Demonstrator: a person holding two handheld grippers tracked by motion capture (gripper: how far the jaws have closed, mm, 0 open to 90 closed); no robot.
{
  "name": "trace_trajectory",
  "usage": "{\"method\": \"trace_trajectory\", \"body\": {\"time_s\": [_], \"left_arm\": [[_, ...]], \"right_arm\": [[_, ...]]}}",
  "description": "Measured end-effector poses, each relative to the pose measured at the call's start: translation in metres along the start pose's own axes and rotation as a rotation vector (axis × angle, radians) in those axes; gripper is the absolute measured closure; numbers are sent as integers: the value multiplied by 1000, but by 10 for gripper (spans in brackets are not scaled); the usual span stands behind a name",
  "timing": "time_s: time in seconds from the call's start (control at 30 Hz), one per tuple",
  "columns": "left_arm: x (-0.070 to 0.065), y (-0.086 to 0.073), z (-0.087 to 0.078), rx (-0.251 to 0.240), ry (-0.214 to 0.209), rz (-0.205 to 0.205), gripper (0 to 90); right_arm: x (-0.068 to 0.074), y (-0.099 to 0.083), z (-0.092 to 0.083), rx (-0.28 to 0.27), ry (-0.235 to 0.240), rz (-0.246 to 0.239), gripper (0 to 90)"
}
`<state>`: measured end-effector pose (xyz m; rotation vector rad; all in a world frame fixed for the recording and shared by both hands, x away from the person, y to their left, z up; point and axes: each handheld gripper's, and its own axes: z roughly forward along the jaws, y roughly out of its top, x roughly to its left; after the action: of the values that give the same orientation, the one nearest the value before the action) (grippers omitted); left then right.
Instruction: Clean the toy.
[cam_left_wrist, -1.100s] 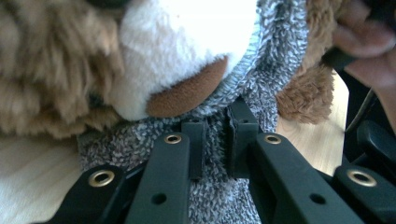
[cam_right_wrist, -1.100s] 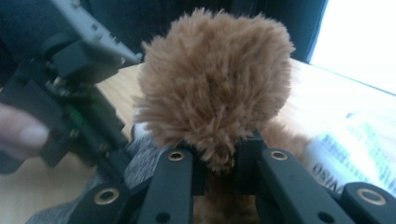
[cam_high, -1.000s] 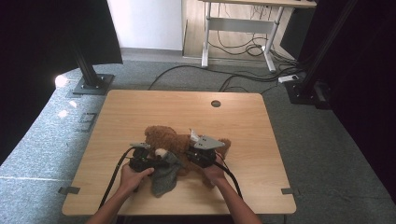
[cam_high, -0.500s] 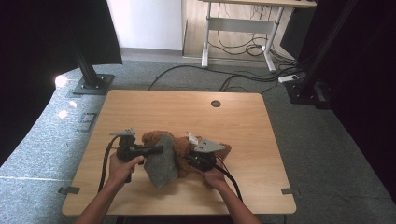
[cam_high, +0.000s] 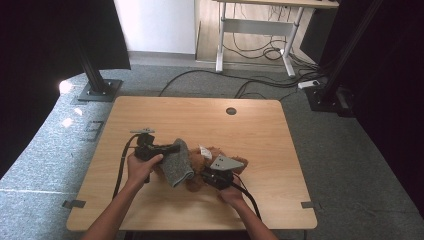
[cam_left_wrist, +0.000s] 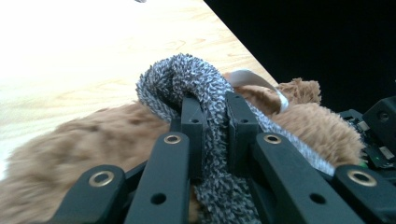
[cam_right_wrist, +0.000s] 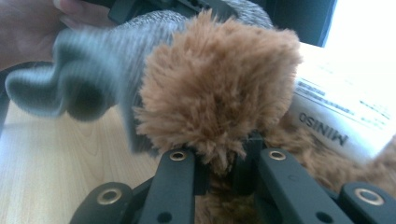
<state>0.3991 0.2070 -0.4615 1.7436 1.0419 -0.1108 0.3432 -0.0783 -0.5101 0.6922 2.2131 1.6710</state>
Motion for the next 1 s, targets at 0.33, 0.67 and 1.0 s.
{"method": "trace_trajectory", "body": {"time_s": [0.33,0.67,1.0], "left_arm": [[18,-15,-36,-53,48,-20,797],[40,-34,-57,-38,131,-68,798],[53,-49,-60,-36,123,-82,798]], "right_arm": [[3,-4,-3,-8,11,-1,810],[2,-9,-8,-9,32,10,810],[-3,-12,-11,-19,28,30,810]]}}
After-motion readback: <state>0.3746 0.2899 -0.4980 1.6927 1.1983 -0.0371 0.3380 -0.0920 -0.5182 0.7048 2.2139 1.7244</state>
